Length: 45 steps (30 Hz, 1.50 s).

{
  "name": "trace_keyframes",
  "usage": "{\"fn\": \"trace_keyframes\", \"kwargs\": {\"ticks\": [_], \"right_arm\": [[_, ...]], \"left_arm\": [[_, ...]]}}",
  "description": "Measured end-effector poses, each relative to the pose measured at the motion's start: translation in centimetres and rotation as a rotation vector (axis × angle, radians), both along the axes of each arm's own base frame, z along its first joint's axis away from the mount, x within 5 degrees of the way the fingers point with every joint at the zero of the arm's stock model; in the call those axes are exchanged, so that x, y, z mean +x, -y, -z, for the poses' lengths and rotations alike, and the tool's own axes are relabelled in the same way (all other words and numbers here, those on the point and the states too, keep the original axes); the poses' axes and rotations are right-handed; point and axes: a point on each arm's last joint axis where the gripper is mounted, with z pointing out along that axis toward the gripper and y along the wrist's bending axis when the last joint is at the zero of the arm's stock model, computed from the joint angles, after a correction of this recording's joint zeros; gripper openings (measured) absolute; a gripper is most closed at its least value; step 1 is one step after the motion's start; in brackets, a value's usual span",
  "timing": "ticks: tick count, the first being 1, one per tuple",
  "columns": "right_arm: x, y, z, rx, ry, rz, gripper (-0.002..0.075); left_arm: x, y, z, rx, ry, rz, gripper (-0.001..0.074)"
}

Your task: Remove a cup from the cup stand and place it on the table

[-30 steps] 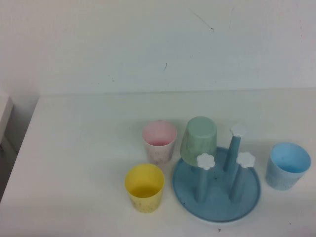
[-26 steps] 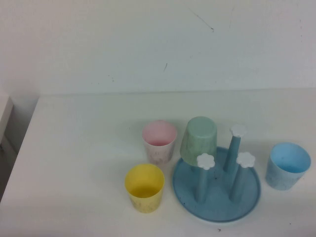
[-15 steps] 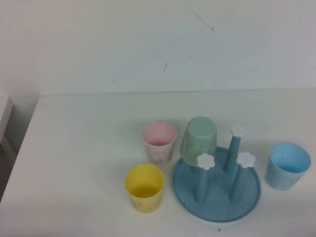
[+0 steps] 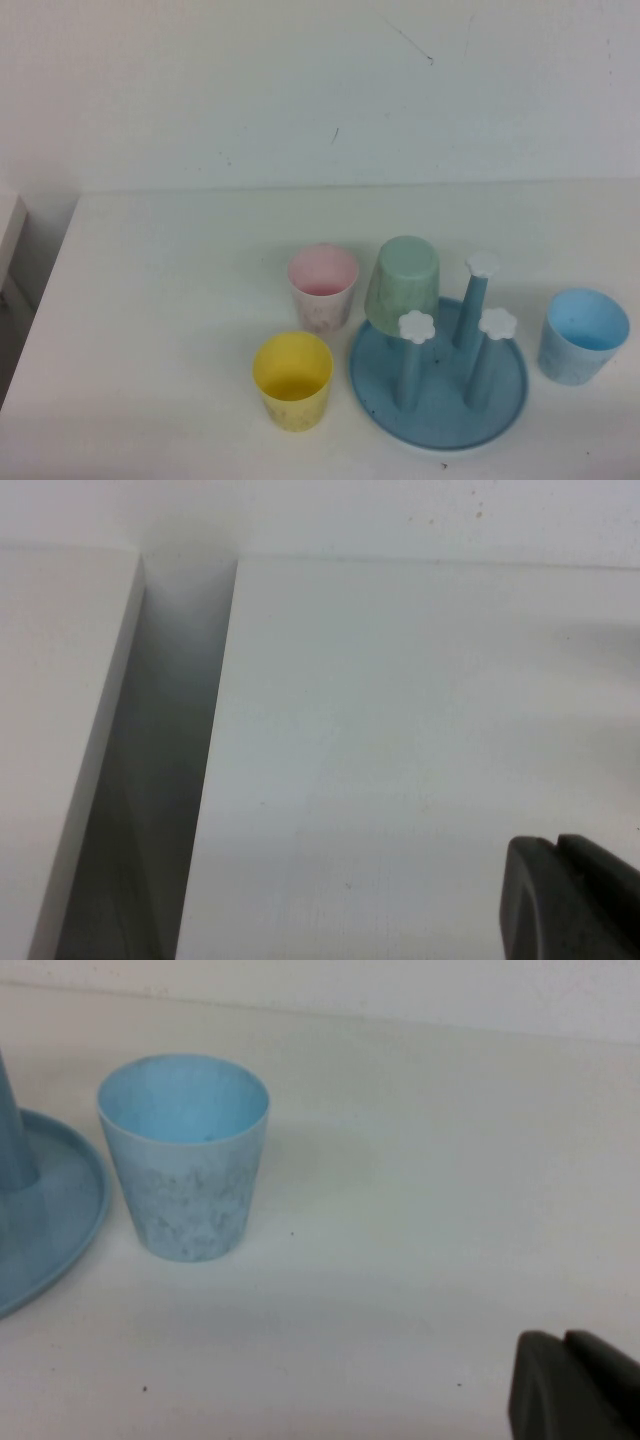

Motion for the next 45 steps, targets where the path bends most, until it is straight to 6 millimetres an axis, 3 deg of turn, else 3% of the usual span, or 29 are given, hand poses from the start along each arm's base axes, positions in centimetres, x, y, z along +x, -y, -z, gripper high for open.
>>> {"fn": "trace_keyframes", "kwargs": {"ticks": [11,15,28,33,45], "right_arm": [[0.0,0.0,-0.1,0.000,0.009,0.000,-0.0003],[0.2,0.0,-0.3,-0.005,0.047,-0.001,-0.0003],[0.4,-0.1,-4.9,-0.026,0.562,-0.015,-0.0003],[0.2,-0.2,-5.8,-0.032,0.662,-0.018,-0.0003],[0.0,0.0,-6.2,0.032,0.714,0.000,-0.0003]], "left_arm": [[0.0,0.0,-0.1,-0.001,0.007,0.000,-0.0002],[0.2,0.0,-0.7,-0.008,0.088,0.003,-0.0002],[0.0,0.2,-5.2,-0.051,0.590,0.022,-0.0002],[-0.1,0.2,-5.5,-0.046,0.623,0.024,-0.0003],[0.0,0.2,-5.3,-0.042,0.599,0.023,-0.0003]]}}
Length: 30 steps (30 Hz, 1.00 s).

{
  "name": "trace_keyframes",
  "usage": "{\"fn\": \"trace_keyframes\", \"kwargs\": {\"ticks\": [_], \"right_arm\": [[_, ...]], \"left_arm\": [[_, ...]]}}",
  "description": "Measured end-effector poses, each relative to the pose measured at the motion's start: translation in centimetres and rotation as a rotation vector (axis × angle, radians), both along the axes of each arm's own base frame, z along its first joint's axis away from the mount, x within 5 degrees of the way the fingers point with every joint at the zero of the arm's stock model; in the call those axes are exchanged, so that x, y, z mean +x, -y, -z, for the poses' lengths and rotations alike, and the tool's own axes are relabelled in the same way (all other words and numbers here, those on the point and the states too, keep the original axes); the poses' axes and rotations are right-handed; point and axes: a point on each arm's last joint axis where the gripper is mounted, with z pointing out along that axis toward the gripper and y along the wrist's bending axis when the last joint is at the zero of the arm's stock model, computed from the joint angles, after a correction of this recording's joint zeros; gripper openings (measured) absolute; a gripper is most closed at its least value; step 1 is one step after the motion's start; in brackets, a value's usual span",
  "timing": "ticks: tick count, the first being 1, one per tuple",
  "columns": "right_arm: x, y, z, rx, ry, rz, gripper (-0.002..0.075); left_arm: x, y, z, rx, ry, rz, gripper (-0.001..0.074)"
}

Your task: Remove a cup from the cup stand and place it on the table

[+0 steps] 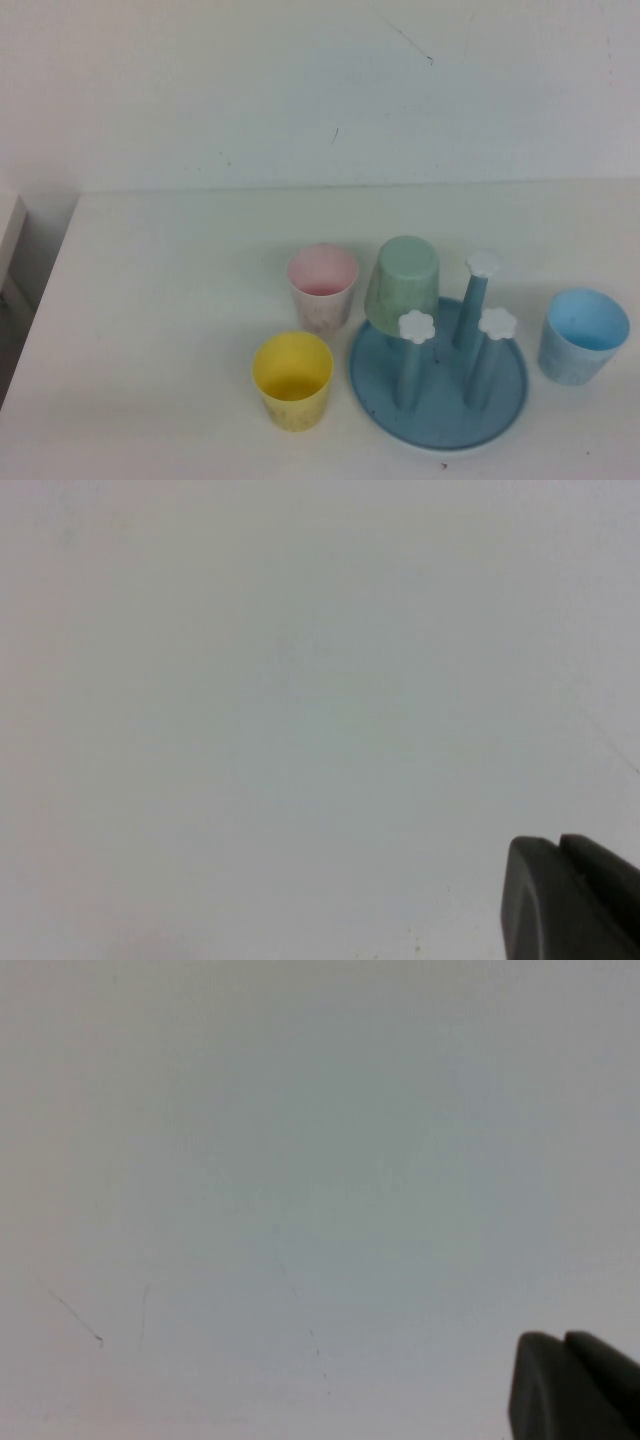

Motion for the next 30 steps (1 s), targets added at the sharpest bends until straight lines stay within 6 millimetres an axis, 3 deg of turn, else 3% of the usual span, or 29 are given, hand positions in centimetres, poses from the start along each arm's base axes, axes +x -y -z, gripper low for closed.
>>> {"fn": "trace_keyframes", "kwargs": {"ticks": [6,11,18,24,30], "right_arm": [[-0.1,0.0,-0.1,0.001,0.016,0.000,-0.0003],[-0.1,-0.1,-0.9,-0.062,-0.099,0.007,-0.0003],[-0.8,0.3,-3.3,-0.139,-0.407,0.055,-0.0003],[0.4,0.2,-3.2,-0.221,-0.768,0.010,-0.0003],[1.9,-1.0,-2.3,-0.265,-0.949,-0.159,-0.0003]], "left_arm": [[-0.3,0.0,-0.7,-0.007,0.084,0.003,-0.0003],[-0.4,0.0,-1.1,-0.024,0.127,0.010,-0.0003],[0.3,-0.1,0.6,-0.166,-0.247,0.025,-0.0003],[1.1,-0.1,-1.7,-0.155,-0.535,-0.011,-0.0003],[2.9,0.4,-5.0,-0.019,-0.741,0.008,-0.0003]]}}
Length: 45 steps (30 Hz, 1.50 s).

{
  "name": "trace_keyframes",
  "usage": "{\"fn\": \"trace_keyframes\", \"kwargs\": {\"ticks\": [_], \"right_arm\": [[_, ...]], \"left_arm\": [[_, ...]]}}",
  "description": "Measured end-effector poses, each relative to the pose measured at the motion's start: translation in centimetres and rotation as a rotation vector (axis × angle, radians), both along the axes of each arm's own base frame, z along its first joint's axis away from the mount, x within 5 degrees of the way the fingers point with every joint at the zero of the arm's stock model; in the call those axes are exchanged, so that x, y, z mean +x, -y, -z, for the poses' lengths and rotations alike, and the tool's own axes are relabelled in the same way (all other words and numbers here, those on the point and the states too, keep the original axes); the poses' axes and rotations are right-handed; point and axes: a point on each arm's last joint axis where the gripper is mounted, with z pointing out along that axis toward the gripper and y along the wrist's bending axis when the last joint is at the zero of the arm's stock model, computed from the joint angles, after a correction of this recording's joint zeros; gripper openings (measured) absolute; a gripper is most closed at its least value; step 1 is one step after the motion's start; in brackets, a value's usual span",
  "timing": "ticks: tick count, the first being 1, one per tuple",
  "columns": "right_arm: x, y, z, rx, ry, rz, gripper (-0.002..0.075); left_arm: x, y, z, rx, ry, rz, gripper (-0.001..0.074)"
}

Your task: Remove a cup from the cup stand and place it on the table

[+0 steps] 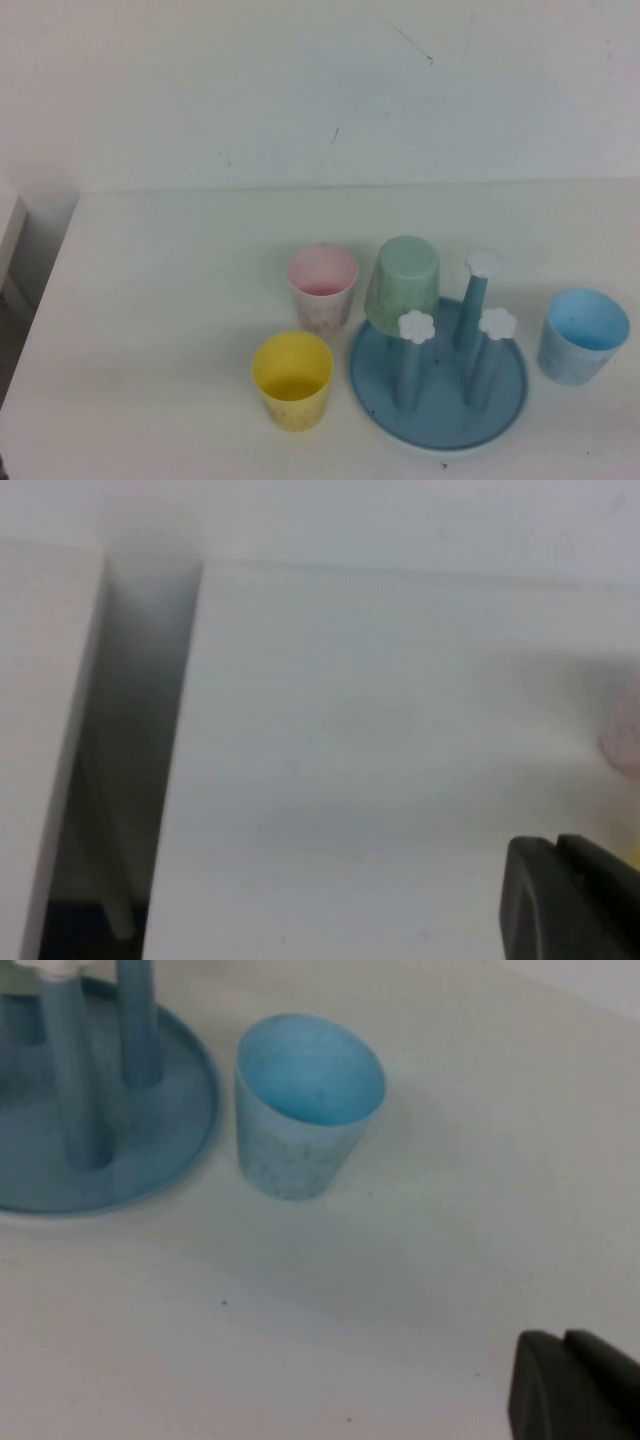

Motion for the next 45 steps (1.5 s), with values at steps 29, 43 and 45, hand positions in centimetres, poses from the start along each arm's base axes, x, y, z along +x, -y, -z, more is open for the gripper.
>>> {"fn": "trace_keyframes", "kwargs": {"ticks": [29,43,45], "right_arm": [[0.7,-0.7,0.2,0.038,0.003,-0.075,-0.0003],[0.8,-0.7,0.4,0.033,0.008,-0.074,-0.0003],[0.8,-0.7,0.4,0.035,0.008,-0.074,-0.0003]], "left_arm": [[16.1,16.2,-9.7,-0.027,-0.368,0.838,-0.0003],[21.1,26.0,-7.4,0.334,-0.420,0.908,0.0081],[21.8,26.5,-6.9,0.343,-0.437,0.905,0.0203]]}}
